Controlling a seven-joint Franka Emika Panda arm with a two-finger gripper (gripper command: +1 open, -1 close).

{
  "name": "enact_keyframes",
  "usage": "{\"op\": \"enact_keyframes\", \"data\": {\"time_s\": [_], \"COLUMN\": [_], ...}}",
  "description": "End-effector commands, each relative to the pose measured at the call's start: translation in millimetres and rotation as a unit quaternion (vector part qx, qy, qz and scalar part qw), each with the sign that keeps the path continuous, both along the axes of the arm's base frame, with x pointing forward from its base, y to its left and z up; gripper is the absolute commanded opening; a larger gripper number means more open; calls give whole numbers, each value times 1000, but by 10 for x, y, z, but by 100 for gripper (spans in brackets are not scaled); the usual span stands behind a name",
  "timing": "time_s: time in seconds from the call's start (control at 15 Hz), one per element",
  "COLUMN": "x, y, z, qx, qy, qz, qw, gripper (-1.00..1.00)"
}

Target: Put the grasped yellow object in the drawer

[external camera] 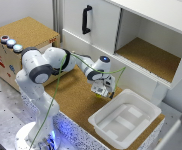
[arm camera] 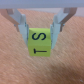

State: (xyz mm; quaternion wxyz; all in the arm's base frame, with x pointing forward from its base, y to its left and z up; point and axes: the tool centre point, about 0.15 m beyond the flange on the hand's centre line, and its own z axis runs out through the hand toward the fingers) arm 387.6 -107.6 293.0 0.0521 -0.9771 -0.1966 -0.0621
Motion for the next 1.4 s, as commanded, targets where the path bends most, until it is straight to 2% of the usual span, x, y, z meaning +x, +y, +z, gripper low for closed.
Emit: {"op": "enact_keyframes", "data": {"time_s": [0.0,0.2,0.73,0.93,1.07,1.2,1.33], "x": [-281,-432,-743,-790,-822,-881,-965], "y": [637,1033,2284,2669,2992,3319,3639], "z": [975,1368,1960,2027,1977,1905,1844], "qx": [0,7,26,43,52,45,20], "qy": [-44,-56,-70,-56,-30,-21,-14], "qz": [43,77,201,242,283,326,374], "qw": [998,995,977,968,957,944,927], "gripper": [-100,-100,-100,-100,-100,-100,-100]}}
